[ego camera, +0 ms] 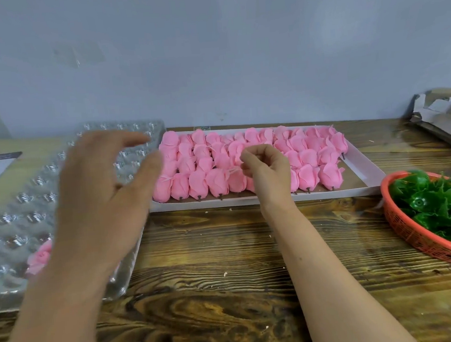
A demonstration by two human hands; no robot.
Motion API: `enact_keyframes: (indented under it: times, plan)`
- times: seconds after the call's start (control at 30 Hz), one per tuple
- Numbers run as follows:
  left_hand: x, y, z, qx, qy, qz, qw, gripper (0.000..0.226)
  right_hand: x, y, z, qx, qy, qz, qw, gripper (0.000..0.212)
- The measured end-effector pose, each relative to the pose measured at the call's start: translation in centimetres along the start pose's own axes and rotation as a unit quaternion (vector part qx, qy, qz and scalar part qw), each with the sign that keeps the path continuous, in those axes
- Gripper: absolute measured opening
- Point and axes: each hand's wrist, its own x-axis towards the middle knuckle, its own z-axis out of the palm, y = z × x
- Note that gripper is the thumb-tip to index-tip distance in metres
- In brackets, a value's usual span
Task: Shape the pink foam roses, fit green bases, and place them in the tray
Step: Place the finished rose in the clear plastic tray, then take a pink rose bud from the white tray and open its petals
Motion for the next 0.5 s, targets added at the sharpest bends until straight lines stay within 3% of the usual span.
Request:
enact_keyframes:
  times: [0.13,0.5]
  plan:
    - [1.5,3.7,5.2,-0.07,-0.038,0.006,0.997,0.006,0.4,0.1,-0.2,0.001,0.042,-0.003,0.999,0.02]
    - [1.4,0.9,15.1,-0.158,-0.062,-0.144,0.975,0.016,2.1,0.7,-2.3,-0.04,0.163,-0.036,0.985,0.013]
